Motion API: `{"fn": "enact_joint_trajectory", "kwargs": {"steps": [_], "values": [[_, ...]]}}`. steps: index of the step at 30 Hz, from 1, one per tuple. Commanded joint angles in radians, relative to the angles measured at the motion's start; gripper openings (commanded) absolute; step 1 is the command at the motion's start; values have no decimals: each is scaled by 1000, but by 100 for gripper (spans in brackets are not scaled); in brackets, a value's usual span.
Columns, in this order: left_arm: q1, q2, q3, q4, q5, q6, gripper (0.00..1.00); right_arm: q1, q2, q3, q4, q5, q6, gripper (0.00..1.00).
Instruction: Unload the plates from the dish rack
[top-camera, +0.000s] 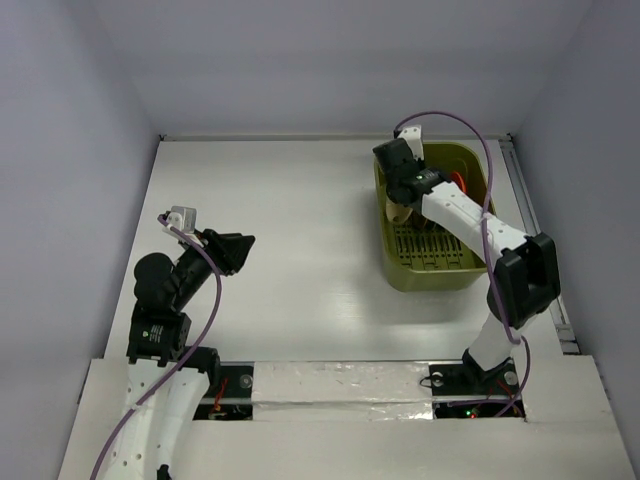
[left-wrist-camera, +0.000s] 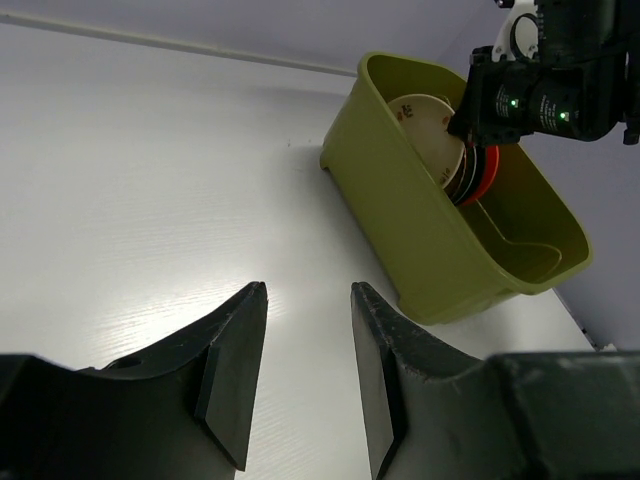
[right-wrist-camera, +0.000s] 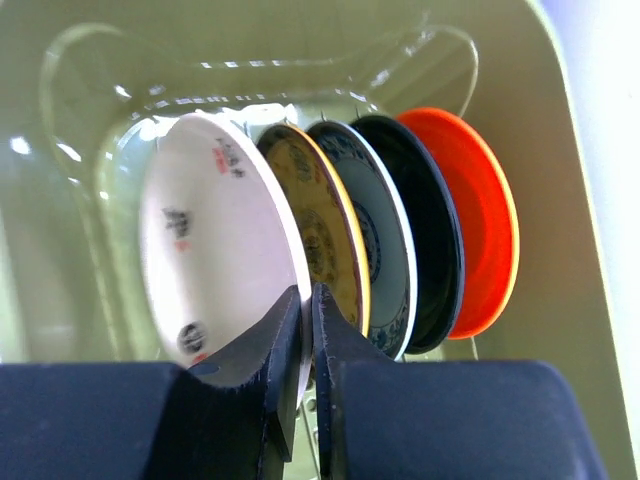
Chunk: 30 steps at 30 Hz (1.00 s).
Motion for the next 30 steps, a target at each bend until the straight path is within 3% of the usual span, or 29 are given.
{"fn": "enact_joint_trajectory", "kwargs": {"steps": [1,13,20,25,30], "values": [[-3,-8,-7,28,3,-1,36,31,-50,71,14,86,-17,4],[-3,-19,-7,27,-11,-2,40,110,-332,175,-106,120,-5,0],[17,-25,-4,16,-42,-4,59,151,-546,53,33,-237,110,0],[37,-45,1,5,-85,-4,68,254,-470,-17,211,-445,187,0],[46,-74,8,-14,-148,-5,62,350,-210,34,293,-455,221,0]]}}
